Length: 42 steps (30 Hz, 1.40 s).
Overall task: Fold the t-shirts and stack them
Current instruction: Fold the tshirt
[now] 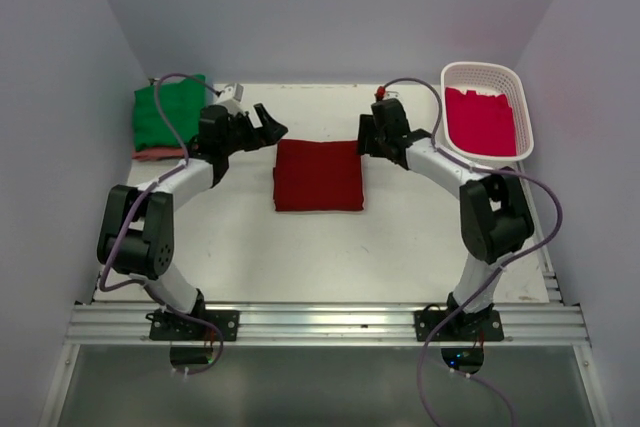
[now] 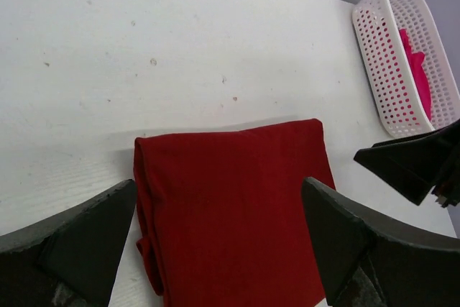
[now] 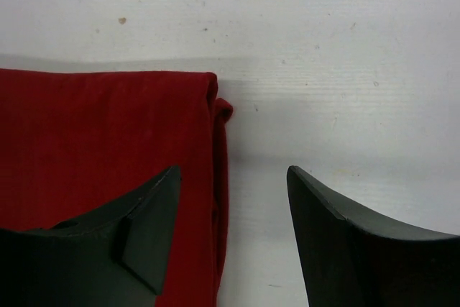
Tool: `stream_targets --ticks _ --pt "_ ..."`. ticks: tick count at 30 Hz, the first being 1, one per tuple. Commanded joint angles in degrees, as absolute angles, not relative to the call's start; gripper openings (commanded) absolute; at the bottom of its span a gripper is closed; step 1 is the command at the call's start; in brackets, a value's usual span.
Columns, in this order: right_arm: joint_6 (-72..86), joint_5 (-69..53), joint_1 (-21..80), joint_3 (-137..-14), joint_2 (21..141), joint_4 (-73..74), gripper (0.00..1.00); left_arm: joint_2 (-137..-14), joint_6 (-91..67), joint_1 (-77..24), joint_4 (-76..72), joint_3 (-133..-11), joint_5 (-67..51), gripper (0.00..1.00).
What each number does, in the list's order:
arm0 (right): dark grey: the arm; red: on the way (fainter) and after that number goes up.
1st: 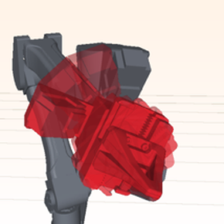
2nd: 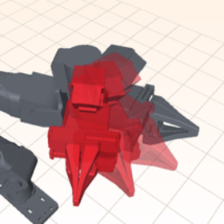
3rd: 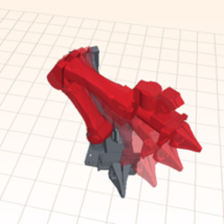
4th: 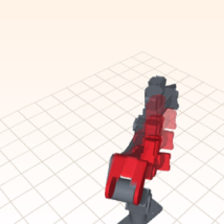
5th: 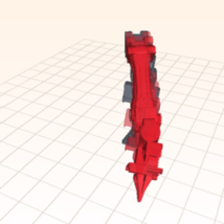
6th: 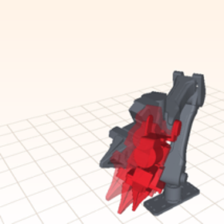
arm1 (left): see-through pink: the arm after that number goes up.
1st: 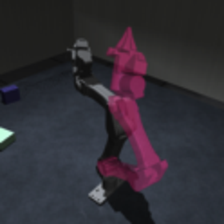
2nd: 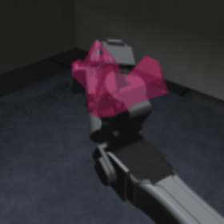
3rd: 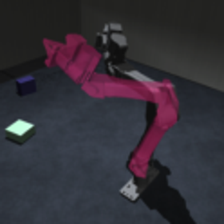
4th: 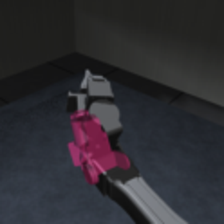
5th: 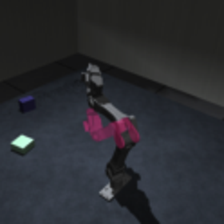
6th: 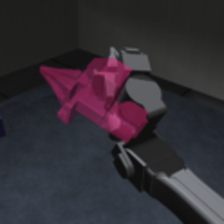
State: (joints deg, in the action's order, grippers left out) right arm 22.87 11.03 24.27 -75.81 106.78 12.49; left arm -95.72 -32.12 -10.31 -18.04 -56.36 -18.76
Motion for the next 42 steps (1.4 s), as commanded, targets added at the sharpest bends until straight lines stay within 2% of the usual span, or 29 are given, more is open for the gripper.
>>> stream_targets --ticks 1,5,15,18,20,22,23,25,35,42 --pt "21.97 10.99 24.52 -73.83 99.41 8.96 0.65 -94.66 -30.86 -10.46 -16.64 -54.06 -21.35 1.0" --pt "23.82 5.99 24.52 -69.88 96.77 9.05 0.65 -94.83 -29.36 -10.63 -11.78 -51.42 -21.79 1.0" --pt "24.87 -4.65 24.7 -70.31 102.12 7.21 0.65 -101.33 -25.58 -10.72 -9.93 -48.43 -25.31 1.0" --pt "24.79 -6.59 24.7 -73.82 105.99 9.31 0.62 -105.8 -26.01 -10.72 -10.54 -50.09 -28.63 1.0" --pt "25.31 -6.59 24.7 -74.53 108.01 8.36 0.56 -107.83 -26.54 -10.9 -11.51 -50.62 -29.79 1.0" --pt "25.58 -7.2 24.78 -75.67 109.33 8.61 0.44 -109.86 -26.98 -11.42 -12.3 -50.89 -30.23 1.0" --pt "25.58 -7.56 24.79 -75.93 110.82 9.05 0.2 -110.39 -26.98 -11.6 -12.48 -50.89 -30.5 1.0" --pt "26.19 -7.74 24.79 -75.85 111.97 8.96 0.0 -111.79 -27.25 -12.13 -12.57 -51.06 -30.76 1.0" --pt "26.02 -0.97 25.75 -75.59 115.93 13.27 0.0 -115.57 -26.63 -13.8 -11.08 -50.19 -29.18 1.0" --pt "25.93 -0.18 25.84 -75.67 116.72 13.62 0.0 -111.2 -26.28 -14.85 -2.9 -47.99 -18.92 1.0"
